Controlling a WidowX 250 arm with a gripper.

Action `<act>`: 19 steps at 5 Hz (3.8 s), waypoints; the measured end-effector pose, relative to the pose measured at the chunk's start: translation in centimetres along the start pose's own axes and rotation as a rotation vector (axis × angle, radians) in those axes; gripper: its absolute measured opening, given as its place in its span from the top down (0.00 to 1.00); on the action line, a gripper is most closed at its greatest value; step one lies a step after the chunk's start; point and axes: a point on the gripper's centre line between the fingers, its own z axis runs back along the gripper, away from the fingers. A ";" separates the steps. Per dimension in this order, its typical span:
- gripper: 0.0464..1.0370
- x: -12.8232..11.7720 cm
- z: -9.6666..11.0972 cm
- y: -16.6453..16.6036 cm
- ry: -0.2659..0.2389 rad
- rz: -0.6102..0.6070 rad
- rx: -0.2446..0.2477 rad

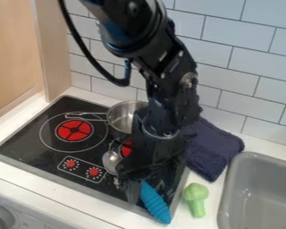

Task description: Moved the blue spoon to the left side of the cooker

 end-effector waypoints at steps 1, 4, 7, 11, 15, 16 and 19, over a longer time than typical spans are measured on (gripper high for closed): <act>0.08 0.3 -0.5 -0.5 -0.016 0.020 0.019; 0.69 0.5 -0.7 -1.4 -0.041 0.014 0.034; 0.69 0.6 -0.4 -1.0 -0.054 0.011 0.042; 0.69 4.4 4.3 5.9 -0.146 0.088 0.024; 0.69 12.4 6.9 8.8 -0.176 -0.435 0.095; 0.69 14.5 7.0 9.5 -0.176 -0.529 0.089; 0.69 17.7 2.2 10.2 -0.100 -0.765 0.034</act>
